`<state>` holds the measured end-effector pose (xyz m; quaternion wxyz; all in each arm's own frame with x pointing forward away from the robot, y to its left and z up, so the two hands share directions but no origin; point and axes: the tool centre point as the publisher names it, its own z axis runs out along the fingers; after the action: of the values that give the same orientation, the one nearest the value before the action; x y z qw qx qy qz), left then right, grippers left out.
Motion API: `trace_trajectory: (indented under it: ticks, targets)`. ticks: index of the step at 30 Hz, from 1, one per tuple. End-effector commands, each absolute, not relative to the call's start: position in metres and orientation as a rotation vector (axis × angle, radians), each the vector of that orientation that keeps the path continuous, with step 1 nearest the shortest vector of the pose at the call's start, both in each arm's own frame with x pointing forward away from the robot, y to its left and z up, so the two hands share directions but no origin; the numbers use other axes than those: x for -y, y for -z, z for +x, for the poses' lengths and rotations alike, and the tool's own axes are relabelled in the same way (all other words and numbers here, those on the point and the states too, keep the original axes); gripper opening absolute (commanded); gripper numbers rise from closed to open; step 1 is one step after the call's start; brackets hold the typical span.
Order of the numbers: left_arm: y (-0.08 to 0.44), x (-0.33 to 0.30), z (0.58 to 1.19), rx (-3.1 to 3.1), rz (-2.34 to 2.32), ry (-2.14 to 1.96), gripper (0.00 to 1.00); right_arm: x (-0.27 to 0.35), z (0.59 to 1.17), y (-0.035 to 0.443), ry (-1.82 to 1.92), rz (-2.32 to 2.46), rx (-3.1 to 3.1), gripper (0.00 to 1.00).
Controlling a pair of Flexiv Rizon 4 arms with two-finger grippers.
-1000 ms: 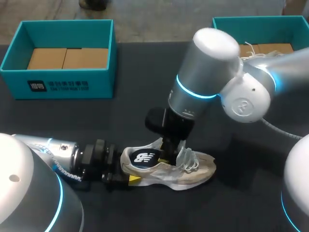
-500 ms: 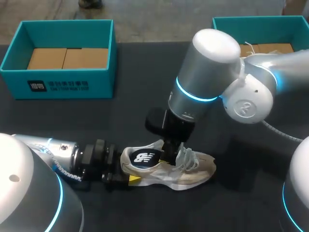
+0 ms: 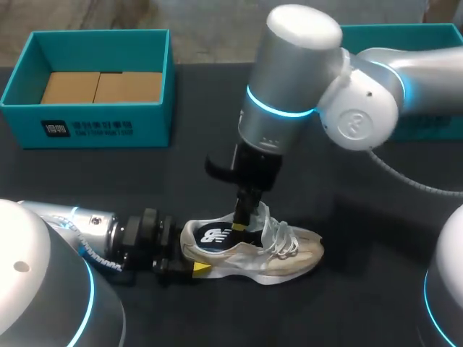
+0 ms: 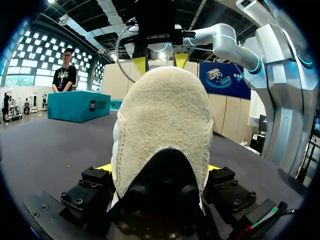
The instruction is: Take the shoe out of the shoebox, open the shoe tongue, remove and reinsert the insole, then place the shoe into the shoebox
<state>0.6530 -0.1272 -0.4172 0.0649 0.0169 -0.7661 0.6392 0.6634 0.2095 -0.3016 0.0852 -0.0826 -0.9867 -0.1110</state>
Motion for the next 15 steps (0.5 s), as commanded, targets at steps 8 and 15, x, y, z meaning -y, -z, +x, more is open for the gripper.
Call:
trace_trajectory:
  ticks: [8, 15]
  targets:
    - [0.4197, 0.1262, 0.6542, 2.312, 0.051, -1.928, 0.0, -0.2224, 0.6677, 0.3201, 0.271, -0.244, 2.878, 0.44]
    - [0.4197, 0.1262, 0.6542, 2.312, 0.051, -1.928, 0.0, -0.2218, 0.6698, 0.3233, 0.246, -0.268, 2.863, 0.43]
